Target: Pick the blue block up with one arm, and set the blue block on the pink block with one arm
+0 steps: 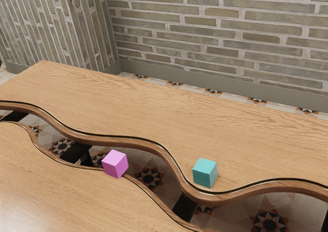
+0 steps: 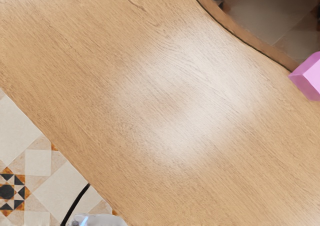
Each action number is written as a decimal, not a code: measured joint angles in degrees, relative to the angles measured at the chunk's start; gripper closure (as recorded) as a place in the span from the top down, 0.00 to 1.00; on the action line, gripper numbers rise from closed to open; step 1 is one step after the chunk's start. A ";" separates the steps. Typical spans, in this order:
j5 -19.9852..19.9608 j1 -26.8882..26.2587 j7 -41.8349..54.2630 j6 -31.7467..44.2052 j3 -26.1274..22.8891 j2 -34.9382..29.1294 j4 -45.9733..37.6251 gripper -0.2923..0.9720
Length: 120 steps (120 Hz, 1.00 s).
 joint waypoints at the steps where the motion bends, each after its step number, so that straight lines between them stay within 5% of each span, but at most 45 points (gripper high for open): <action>1: 0.08 0.02 -0.04 -0.07 0.00 -0.07 -0.06 0.77; 19: 1.01 0.11 -0.62 -1.06 -0.17 -0.51 0.77 0.77; 28: 2.27 0.07 -0.40 -6.96 -6.39 2.17 23.46 0.77; 35: 1.59 0.02 -0.06 -11.34 -14.25 2.90 28.97 0.77; 44: -0.20 -0.05 1.37 -10.70 -21.20 0.87 19.56 0.77; 54: -1.90 -0.06 3.46 -4.31 -21.17 -4.52 -1.85 0.77; 65: -3.31 -0.27 5.68 2.37 -21.07 -5.98 -12.75 0.77; 75: -7.66 -0.37 7.19 7.86 -20.16 -8.27 -21.62 0.77; 85: -16.23 -0.42 7.65 11.83 -21.12 -7.95 -25.98 0.77; 95: -22.22 -0.43 8.15 13.24 -21.80 -4.51 -28.32 0.77; 120: -23.52 -0.33 15.40 34.25 -20.78 20.69 -23.82 0.77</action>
